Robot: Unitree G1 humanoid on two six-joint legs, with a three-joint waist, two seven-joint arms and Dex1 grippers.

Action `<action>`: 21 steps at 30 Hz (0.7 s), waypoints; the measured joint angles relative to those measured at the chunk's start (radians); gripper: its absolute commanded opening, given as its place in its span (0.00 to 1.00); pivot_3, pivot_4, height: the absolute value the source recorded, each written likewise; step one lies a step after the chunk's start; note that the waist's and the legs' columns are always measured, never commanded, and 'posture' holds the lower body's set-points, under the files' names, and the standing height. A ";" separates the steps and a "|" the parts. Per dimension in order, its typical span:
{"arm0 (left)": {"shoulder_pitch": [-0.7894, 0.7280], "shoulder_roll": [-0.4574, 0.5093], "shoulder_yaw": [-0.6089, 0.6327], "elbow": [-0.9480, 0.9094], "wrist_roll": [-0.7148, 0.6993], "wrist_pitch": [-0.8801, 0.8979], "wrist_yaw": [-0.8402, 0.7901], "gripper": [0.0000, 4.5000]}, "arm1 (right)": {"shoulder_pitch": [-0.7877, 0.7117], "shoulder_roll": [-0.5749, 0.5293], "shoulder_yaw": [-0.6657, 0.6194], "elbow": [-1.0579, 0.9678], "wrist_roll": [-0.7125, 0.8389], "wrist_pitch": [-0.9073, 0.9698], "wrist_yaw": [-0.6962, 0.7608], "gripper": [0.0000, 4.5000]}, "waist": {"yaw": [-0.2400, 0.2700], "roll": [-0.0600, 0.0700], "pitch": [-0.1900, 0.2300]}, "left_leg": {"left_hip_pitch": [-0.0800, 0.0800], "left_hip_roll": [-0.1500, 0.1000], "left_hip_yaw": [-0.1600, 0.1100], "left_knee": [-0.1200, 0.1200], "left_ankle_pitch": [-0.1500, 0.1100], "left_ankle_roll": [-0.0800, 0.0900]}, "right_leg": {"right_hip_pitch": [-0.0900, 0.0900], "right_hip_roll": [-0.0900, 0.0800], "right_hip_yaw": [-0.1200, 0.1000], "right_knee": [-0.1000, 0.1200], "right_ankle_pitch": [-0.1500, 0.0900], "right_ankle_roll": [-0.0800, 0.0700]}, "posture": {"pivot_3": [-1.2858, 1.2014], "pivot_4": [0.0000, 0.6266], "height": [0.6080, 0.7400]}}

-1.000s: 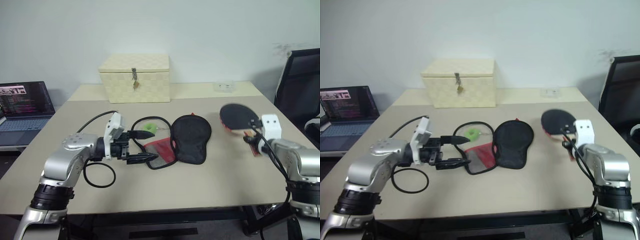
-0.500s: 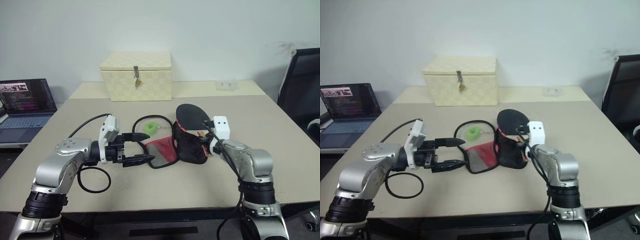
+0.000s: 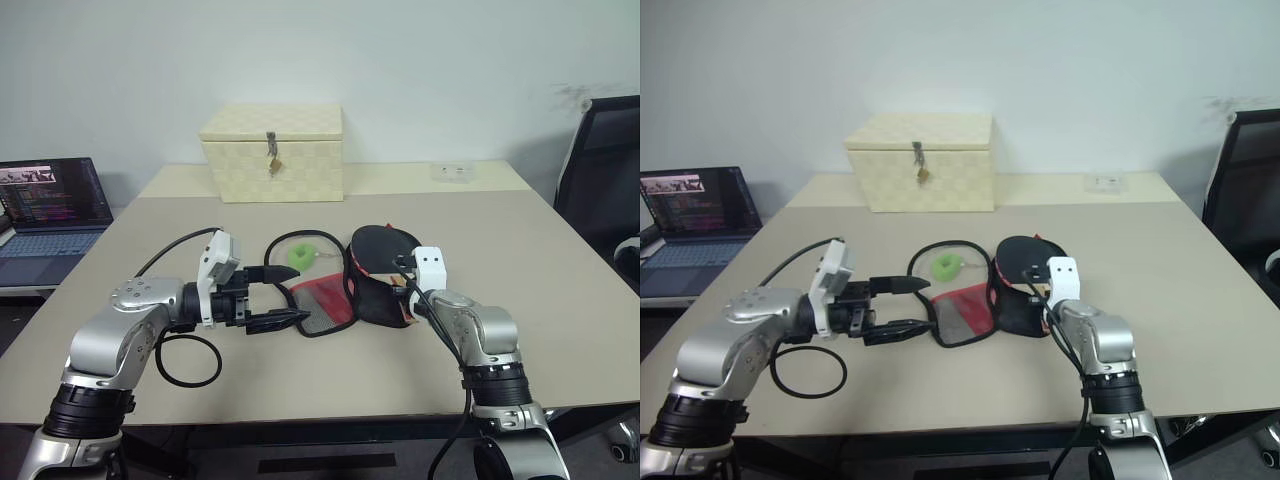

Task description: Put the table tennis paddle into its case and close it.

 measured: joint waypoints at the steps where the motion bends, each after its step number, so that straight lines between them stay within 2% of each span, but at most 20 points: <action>1: 0.000 0.000 0.000 0.000 0.000 -0.003 0.000 1.00 | 0.000 0.000 0.000 0.005 -0.001 -0.008 0.000 0.24 | 0.000 0.000 0.000 | 0.000 0.000 0.000 0.000 0.000 0.000 | 0.000 0.000 0.000 0.000 0.000 0.000 | 0.52 0.24 1.00; 8: 0.000 0.000 0.000 0.000 0.000 -0.005 -0.001 1.00 | -0.007 0.004 0.000 0.020 -0.017 -0.018 -0.018 0.24 | 0.000 0.000 0.000 | 0.000 0.000 0.000 0.000 0.000 0.000 | 0.000 0.000 0.000 0.001 0.000 0.000 | 0.52 0.24 1.00; 10: 0.000 0.000 0.000 0.000 0.000 -0.005 -0.001 1.00 | -0.012 0.007 0.000 0.028 -0.023 -0.021 -0.020 0.40 | 0.000 0.000 0.000 | 0.000 0.000 0.000 0.000 0.000 0.000 | 0.000 0.000 0.000 0.001 0.000 0.000 | 0.52 0.24 1.00; 12: 0.000 0.000 0.000 0.000 0.000 -0.005 0.000 1.00 | -0.012 0.012 0.000 0.029 -0.029 -0.030 -0.022 0.50 | 0.000 0.000 0.000 | 0.000 0.000 0.000 0.000 0.000 0.000 | 0.000 0.000 0.000 0.001 0.000 0.000 | 0.52 0.24 1.00; 18: 0.000 0.000 0.000 0.000 0.000 -0.005 0.002 1.00 | -0.013 0.026 0.003 0.021 -0.030 -0.037 -0.028 0.98 | 0.000 0.000 0.000 | 0.000 0.000 0.000 0.000 0.000 0.000 | 0.000 0.000 0.000 0.001 0.000 0.000 | 0.52 0.24 1.00; 21: 0.000 0.000 -0.001 -0.001 0.000 -0.005 0.005 1.00 | -0.008 0.013 0.040 -0.056 -0.027 -0.026 0.005 0.99 | 0.000 0.000 0.000 | 0.000 0.000 0.000 0.000 0.000 0.000 | 0.000 0.000 0.000 0.001 0.000 0.000 | 0.52 0.24 1.00</action>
